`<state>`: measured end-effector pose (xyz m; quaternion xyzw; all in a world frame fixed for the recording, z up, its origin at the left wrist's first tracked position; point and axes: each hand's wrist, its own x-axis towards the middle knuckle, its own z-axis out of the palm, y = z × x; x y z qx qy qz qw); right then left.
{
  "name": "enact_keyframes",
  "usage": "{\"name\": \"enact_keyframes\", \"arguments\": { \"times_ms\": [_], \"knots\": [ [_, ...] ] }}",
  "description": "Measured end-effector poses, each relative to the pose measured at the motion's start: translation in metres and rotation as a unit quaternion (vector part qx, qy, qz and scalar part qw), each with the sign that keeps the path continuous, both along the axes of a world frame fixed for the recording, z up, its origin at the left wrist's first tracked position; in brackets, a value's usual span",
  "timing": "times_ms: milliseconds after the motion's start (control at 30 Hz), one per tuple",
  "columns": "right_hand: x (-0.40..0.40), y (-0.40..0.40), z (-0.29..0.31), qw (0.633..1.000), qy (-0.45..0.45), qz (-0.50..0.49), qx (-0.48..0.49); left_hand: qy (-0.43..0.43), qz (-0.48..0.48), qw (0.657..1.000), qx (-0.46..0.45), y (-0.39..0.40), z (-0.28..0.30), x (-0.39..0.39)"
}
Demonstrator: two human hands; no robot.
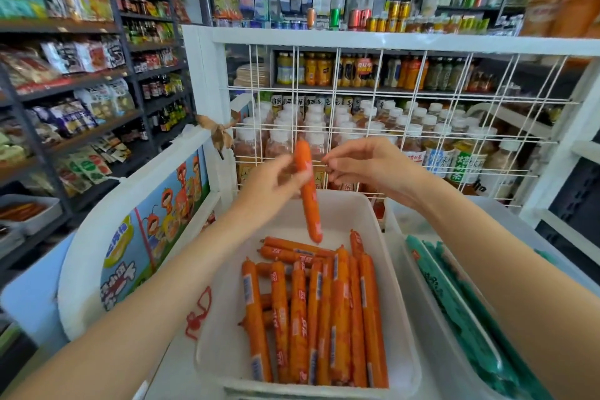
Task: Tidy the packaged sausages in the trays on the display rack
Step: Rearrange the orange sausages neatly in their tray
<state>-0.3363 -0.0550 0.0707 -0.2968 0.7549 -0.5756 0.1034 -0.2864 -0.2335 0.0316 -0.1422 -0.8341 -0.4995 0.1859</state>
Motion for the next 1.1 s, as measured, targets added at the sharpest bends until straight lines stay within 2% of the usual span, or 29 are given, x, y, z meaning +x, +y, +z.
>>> {"name": "enact_keyframes", "arguments": {
  "times_ms": [67, 133, 233, 400, 533, 633, 700, 800, 867, 1033, 1100],
  "knots": [
    [0.001, 0.005, -0.001, 0.990, 0.074, 0.009, 0.118, -0.055, 0.037, 0.978, 0.196, -0.008, 0.014, -0.002],
    [0.006, 0.007, -0.006, 0.979, 0.077, 0.057, 0.178, -0.116, 0.044, 0.939, 0.322, -0.016, 0.024, -0.005],
    [0.013, 0.005, -0.014, 0.979, 0.063, 0.081, 0.177, -0.158, 0.054, 0.916, 0.364, -0.020, 0.027, -0.010],
    [0.014, 0.005, -0.015, 0.979, 0.110, 0.067, 0.160, -0.175, 0.052, 0.899, 0.397, -0.013, 0.024, -0.018],
    [0.015, 0.009, -0.015, 0.979, 0.132, 0.078, 0.133, -0.187, 0.057, 0.896, 0.398, -0.011, 0.021, -0.020],
    [0.013, 0.011, -0.016, 0.971, 0.156, 0.098, 0.150, -0.197, 0.061, 0.902, 0.379, -0.011, 0.019, -0.016],
    [0.010, 0.012, -0.018, 0.969, 0.162, 0.082, 0.167, -0.208, 0.052, 0.923, 0.320, -0.008, 0.016, -0.010],
    [0.002, 0.015, -0.022, 0.976, 0.138, 0.030, 0.164, -0.252, 0.013, 0.955, 0.154, 0.008, 0.006, 0.005],
    [-0.001, 0.015, -0.026, 0.977, 0.128, 0.013, 0.170, -0.297, -0.024, 0.950, 0.091, 0.024, -0.007, 0.016],
    [-0.001, 0.018, -0.031, 0.953, 0.113, 0.050, 0.275, -0.408, -0.110, 0.906, 0.039, 0.043, -0.035, 0.019],
    [-0.001, 0.019, -0.033, 0.940, 0.104, 0.078, 0.316, -0.402, -0.104, 0.910, 0.019, 0.033, -0.036, 0.012]
  ]
}}
